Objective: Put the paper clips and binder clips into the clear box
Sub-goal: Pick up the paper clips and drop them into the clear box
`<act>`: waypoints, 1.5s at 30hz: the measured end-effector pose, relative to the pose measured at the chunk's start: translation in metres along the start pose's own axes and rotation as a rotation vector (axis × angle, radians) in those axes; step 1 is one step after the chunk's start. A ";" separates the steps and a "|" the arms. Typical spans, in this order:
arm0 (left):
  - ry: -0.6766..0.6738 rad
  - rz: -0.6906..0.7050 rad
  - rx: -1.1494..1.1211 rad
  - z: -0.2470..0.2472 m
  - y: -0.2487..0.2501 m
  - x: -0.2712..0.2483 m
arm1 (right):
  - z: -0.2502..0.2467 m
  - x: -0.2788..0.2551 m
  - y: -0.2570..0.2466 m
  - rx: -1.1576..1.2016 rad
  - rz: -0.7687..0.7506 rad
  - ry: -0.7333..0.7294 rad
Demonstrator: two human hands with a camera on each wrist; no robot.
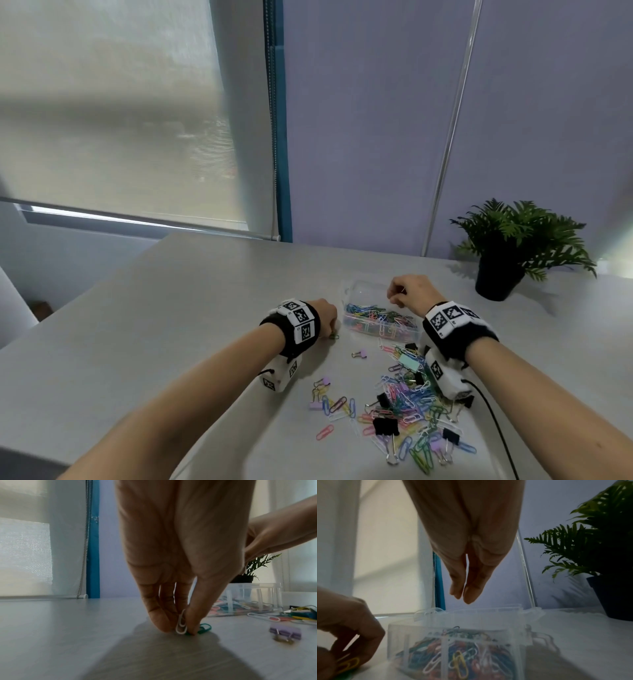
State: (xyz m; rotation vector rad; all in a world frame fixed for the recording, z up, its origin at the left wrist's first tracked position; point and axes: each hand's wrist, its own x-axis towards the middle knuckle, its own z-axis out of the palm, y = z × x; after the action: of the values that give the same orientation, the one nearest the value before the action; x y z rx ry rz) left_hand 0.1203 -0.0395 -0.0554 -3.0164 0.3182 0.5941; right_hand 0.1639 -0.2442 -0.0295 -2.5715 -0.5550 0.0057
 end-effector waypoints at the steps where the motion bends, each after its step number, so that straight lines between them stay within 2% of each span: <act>1: -0.014 0.001 0.008 -0.001 -0.001 0.000 | 0.000 -0.003 0.000 -0.011 -0.012 0.006; 4: -0.037 0.023 -0.001 -0.002 -0.003 -0.005 | -0.003 -0.020 -0.006 -0.045 -0.108 0.036; 9: -0.041 0.072 -0.047 -0.005 -0.011 -0.016 | -0.003 -0.062 -0.016 -0.192 -0.253 -0.248; 11: -0.034 0.090 -0.120 -0.011 -0.015 -0.019 | -0.003 -0.080 -0.023 -0.222 -0.320 -0.308; 14: 0.069 0.142 -0.193 -0.034 -0.011 -0.017 | 0.004 -0.101 -0.045 -0.263 -0.431 -0.390; 18: 0.190 0.222 -0.176 -0.071 0.013 -0.002 | 0.035 -0.108 -0.074 -0.354 -0.514 -0.534; 21: 0.209 0.262 -0.110 -0.083 0.030 0.017 | 0.058 -0.103 -0.084 -0.406 -0.492 -0.583; 25: 0.218 0.293 -0.036 -0.080 0.052 0.036 | 0.068 -0.105 -0.086 -0.353 -0.419 -0.558; 30: 0.201 0.287 -0.051 -0.072 0.065 0.050 | 0.073 -0.116 -0.084 -0.240 -0.360 -0.511; 35: 0.158 0.276 -0.133 -0.065 0.058 0.052 | 0.072 -0.120 -0.084 -0.185 -0.330 -0.479; 38: 0.132 0.321 -0.175 -0.068 0.051 0.039 | 0.067 -0.115 -0.080 -0.171 -0.285 -0.475; 43: 0.287 0.367 -0.277 -0.069 0.038 -0.011 | 0.064 -0.110 -0.070 -0.137 -0.237 -0.443; 45: 0.308 0.379 -0.258 -0.059 0.031 -0.035 | 0.063 -0.109 -0.069 -0.134 -0.233 -0.429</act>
State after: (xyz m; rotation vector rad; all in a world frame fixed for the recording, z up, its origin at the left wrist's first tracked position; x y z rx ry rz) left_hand 0.1036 -0.0684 0.0122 -3.3178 0.9101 0.1890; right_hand 0.0308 -0.2017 -0.0617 -2.6260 -1.0413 0.4636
